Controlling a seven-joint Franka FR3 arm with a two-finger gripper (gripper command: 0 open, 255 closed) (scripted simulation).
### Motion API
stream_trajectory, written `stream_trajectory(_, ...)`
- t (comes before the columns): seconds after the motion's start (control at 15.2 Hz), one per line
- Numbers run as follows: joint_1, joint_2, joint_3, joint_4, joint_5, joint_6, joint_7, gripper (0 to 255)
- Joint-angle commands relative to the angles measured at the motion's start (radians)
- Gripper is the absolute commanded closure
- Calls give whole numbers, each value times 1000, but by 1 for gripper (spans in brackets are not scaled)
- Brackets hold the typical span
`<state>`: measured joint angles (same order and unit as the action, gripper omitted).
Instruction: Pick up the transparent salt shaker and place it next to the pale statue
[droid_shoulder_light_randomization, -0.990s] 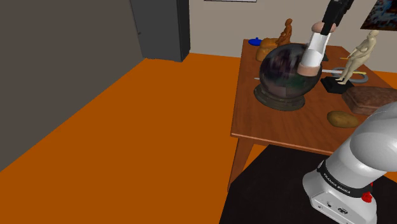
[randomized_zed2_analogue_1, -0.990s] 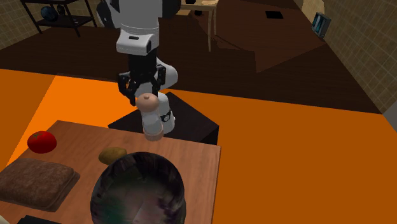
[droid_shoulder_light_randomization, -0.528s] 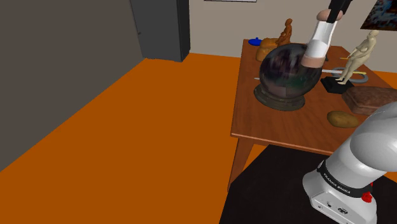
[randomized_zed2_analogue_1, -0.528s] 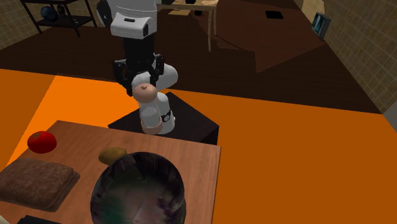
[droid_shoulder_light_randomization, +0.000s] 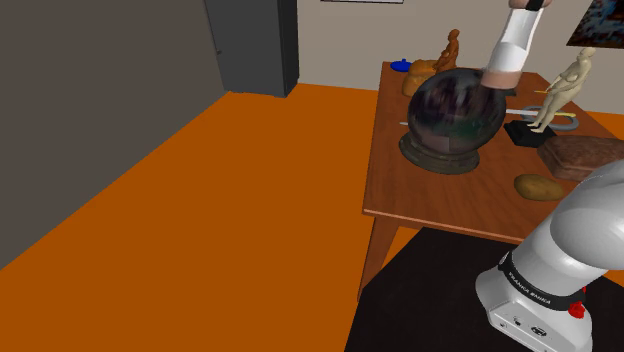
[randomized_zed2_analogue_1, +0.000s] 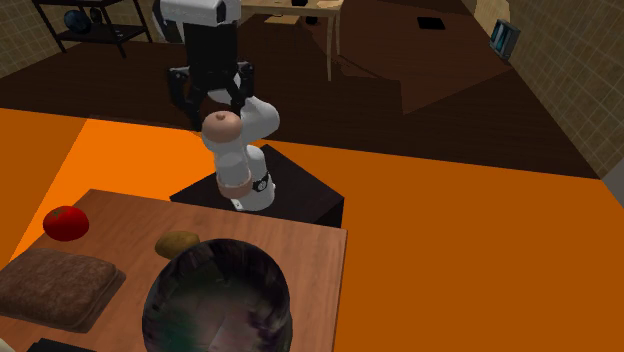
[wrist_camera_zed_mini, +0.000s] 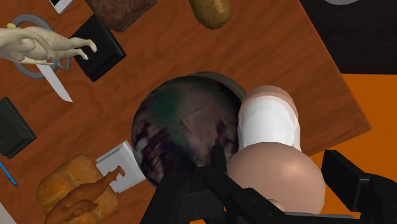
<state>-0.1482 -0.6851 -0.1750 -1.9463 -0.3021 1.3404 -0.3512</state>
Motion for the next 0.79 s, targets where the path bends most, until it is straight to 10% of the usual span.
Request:
stream_trajectory(0.0, 1, 16, 3, 40, 2, -23, -5, 255)
stream_trajectory(0.73, 3, 121, 9, 283, 8, -159, -44, 255)
